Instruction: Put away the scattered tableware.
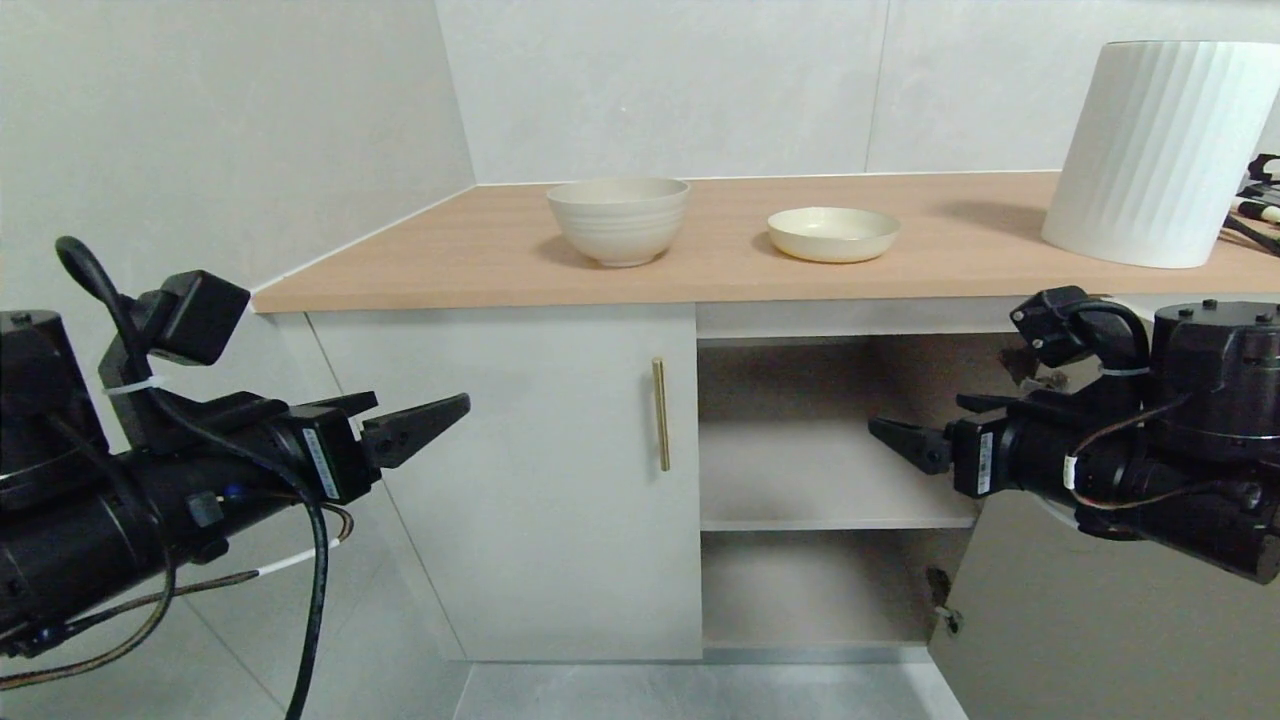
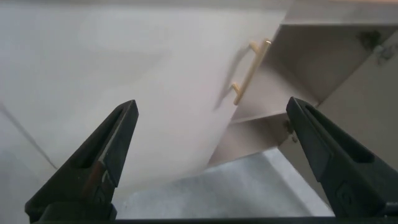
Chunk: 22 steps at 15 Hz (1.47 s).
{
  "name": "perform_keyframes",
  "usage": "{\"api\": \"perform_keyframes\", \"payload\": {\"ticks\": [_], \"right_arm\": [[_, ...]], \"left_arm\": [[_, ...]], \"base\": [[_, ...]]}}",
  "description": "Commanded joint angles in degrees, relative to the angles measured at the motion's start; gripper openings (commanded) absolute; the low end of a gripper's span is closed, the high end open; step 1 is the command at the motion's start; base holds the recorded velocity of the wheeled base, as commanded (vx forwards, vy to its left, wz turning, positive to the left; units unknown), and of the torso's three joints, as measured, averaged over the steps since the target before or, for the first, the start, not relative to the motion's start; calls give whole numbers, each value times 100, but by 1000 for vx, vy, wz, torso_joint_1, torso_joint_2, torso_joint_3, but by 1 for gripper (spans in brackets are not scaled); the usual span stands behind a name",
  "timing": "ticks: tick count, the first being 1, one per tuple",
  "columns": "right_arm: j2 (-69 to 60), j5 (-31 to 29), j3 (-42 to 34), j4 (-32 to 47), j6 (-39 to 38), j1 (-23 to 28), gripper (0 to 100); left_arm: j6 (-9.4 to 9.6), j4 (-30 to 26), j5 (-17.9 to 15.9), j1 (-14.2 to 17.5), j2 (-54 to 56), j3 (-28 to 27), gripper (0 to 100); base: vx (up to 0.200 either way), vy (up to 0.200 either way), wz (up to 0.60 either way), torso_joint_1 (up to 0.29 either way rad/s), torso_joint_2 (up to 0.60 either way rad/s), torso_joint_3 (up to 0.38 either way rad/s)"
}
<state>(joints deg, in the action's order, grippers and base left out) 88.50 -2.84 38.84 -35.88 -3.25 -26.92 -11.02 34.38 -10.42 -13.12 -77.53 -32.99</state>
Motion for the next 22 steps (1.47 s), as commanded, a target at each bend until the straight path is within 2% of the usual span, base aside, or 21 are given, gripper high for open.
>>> {"api": "perform_keyframes", "payload": {"ticks": [1, 4, 7, 10, 12, 13, 16, 22], "right_arm": [[-53, 3, 1, -7, 0, -15, 100], [-132, 12, 1, -7, 0, -15, 100], [-246, 56, -26, 63, -26, -15, 100], [-650, 583, 18, 705, -88, -24, 100], [-914, 803, 141, 1179, -219, -59, 100], [-1125, 838, 265, 1663, -272, -174, 100], [-1230, 1075, 194, 1672, -334, -200, 100], [-1257, 1049, 98, 1434, -316, -200, 100]], "left_arm": [[-5, -1, 5, -24, -51, 12, 100], [3, -45, 5, -33, -34, -50, 100], [3, -45, 5, -33, -34, -59, 100], [-5, -36, 14, -33, -25, -41, 100], [-5, -19, 14, -33, 10, -6, 100], [-5, -28, -4, -59, 63, -6, 100], [-32, -45, -4, -270, 151, 38, 100], [-67, -36, -4, -288, 98, 38, 100]], "base": [[0, 0, 0, 0, 0, 0], [0, 0, 0, 0, 0, 0], [200, 0, 0, -7, -2, 7], [200, 0, 0, 4, 2, 4], [0, 0, 0, 0, 0, 0], [0, 0, 0, 0, 0, 0], [0, 0, 0, 0, 0, 0], [0, 0, 0, 3, -9, -7]]}}
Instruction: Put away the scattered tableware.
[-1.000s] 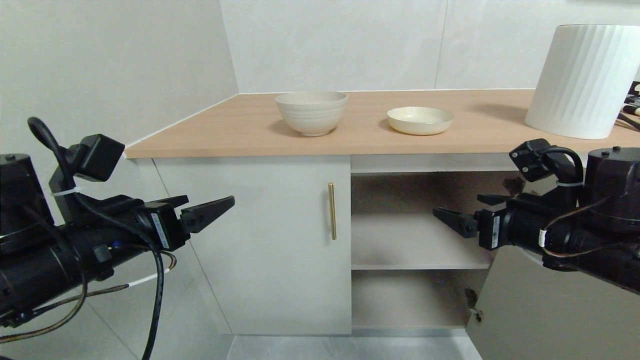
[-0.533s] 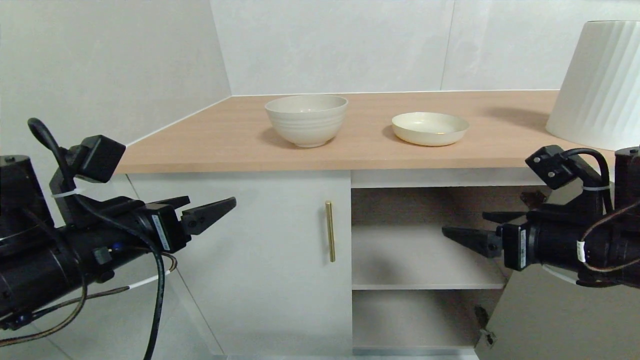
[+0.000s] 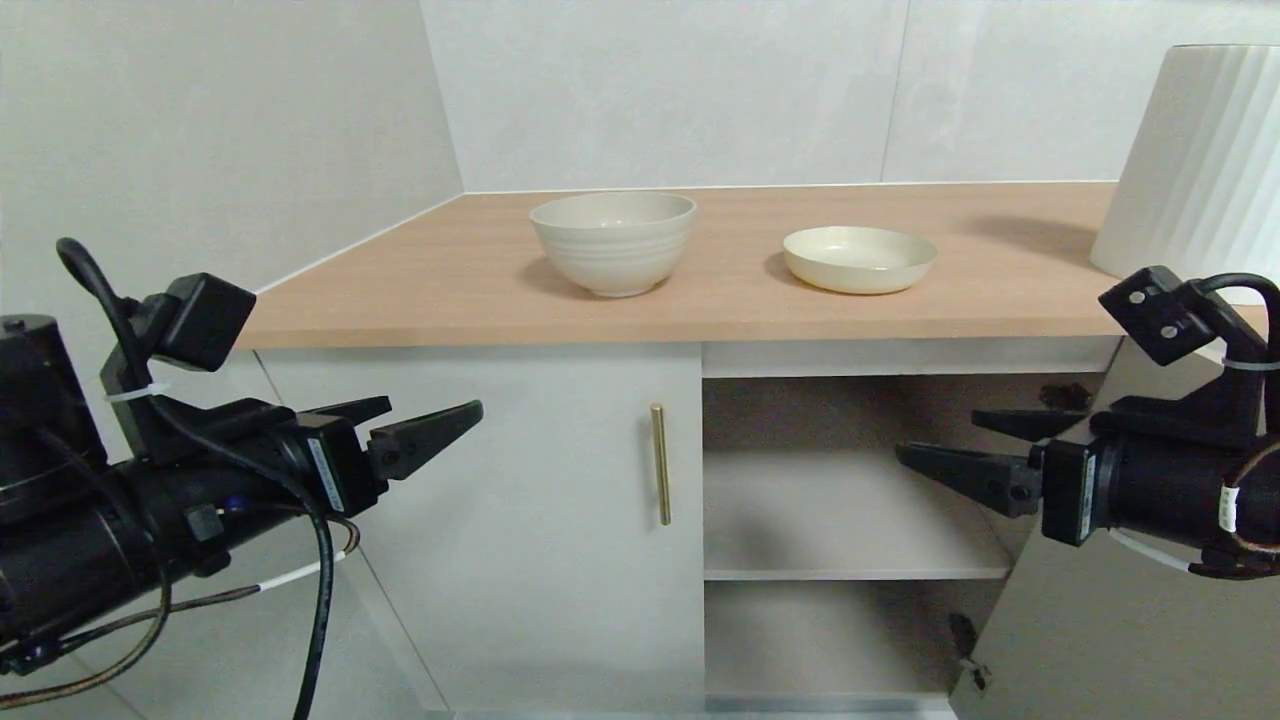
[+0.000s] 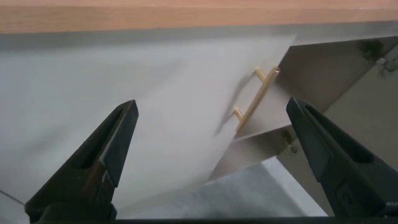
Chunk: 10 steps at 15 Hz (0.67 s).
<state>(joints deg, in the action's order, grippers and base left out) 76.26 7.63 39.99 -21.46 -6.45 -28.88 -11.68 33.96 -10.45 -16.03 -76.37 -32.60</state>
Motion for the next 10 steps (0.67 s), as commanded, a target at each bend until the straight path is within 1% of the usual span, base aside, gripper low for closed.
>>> {"api": "perform_keyframes", "payload": {"ticks": [1, 4, 10], "right_arm": [[-33, 2, -17, -8, 3, -4, 100], [11, 10, -26, -8, 3, 5, 100], [29, 10, -17, -17, 3, 32, 100]], "left_arm": [[-1, 5, -1, 3, -18, -1, 100], [8, 5, -1, 3, -44, -1, 100], [8, 14, -1, -5, -211, -1, 100]], "base": [[0, 0, 0, 56, -242, -193], [0, 0, 0, 77, -232, -269], [0, 0, 0, 180, -505, -291]]}}
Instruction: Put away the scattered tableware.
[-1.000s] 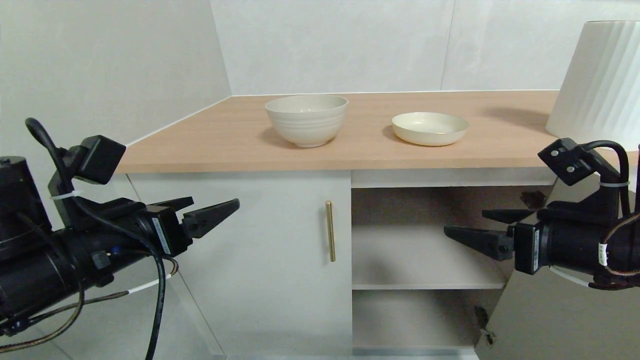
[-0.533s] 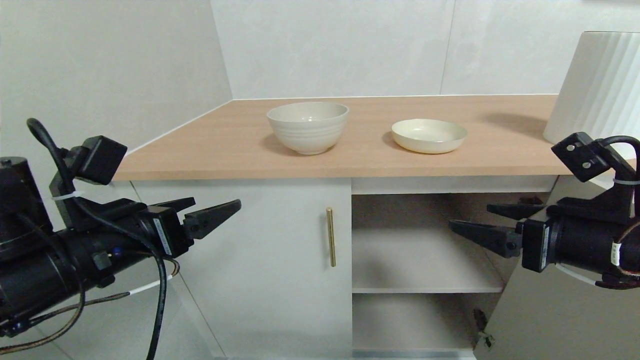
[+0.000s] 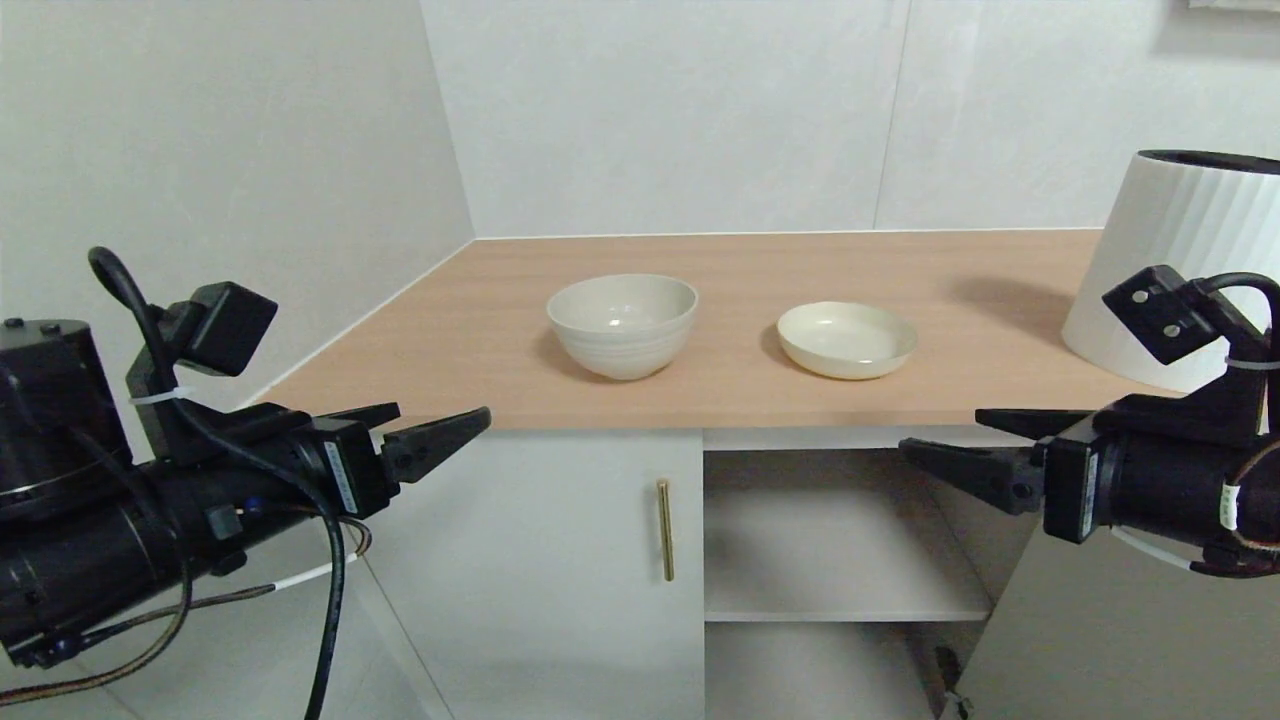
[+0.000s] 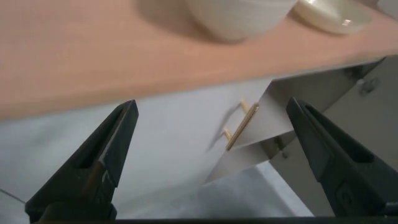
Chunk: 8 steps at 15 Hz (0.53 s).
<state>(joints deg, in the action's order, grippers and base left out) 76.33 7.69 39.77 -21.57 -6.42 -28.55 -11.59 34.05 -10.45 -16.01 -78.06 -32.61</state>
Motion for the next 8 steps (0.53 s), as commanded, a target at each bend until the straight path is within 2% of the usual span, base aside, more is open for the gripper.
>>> {"api": "perform_keyframes", "payload": {"ticks": [1, 6, 8], "right_arm": [[40, 13, 5, -6, -8, -1, 100], [75, 4, 5, -14, 1, 60, 100], [225, -5, -48, -357, 1, 130, 100]], "left_arm": [[-1, 5, -1, 1, -61, 0, 100], [-10, 32, 25, 1, -175, 9, 100], [-1, 32, 52, -8, -201, -44, 100]], "base": [[0, 0, 0, 183, -476, -290], [0, 0, 0, 198, -483, -287], [0, 0, 0, 185, -430, -241]]}}
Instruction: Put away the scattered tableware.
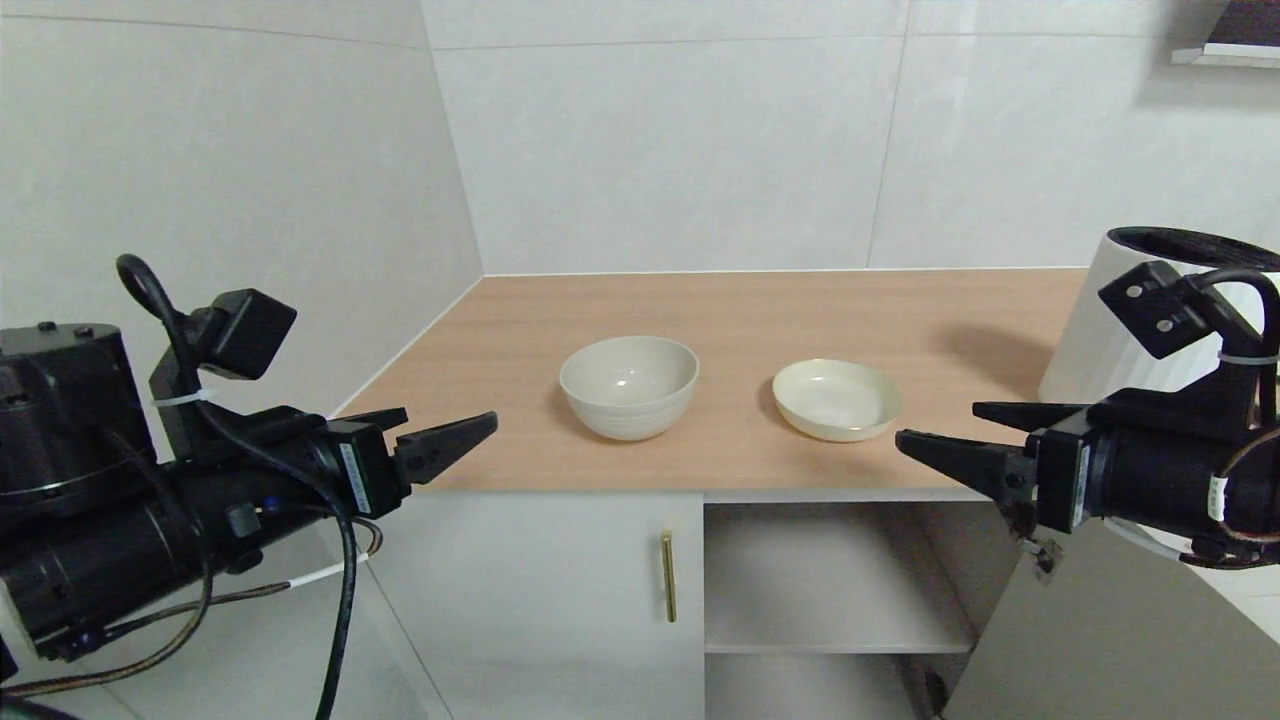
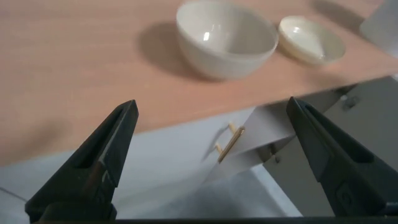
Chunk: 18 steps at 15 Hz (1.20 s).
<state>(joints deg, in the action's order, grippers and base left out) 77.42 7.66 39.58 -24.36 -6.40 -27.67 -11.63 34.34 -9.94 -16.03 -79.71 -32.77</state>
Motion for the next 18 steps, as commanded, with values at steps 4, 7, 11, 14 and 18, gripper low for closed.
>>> {"api": "perform_keyframes", "payload": {"ticks": [4, 7, 11, 14, 18], "right_arm": [[1029, -54, 1113, 36, -2, 482, 100], [1574, -379, 2642, 1882, -388, 728, 100], [2145, -985, 3214, 2269, -757, 834, 100], [2242, -1196, 3310, 2234, -837, 913, 100], [2242, -1196, 3266, 2137, -898, 913, 100]], "left_arm": [[-498, -876, 62, -5, -343, -1232, 100], [-911, -2749, 62, -5, -607, -2506, 100], [-1289, -4234, 115, -137, -1046, -3623, 100], [-2063, -4524, 545, -489, -1837, -4308, 100], [-2221, -4331, 1881, -823, -3032, -5064, 100]], "base": [[0, 0, 0, 43, -99, -58], [0, 0, 0, 0, 0, 0], [0, 0, 0, 0, 0, 0], [0, 0, 0, 0, 0, 0], [0, 0, 0, 0, 0, 0]]}}
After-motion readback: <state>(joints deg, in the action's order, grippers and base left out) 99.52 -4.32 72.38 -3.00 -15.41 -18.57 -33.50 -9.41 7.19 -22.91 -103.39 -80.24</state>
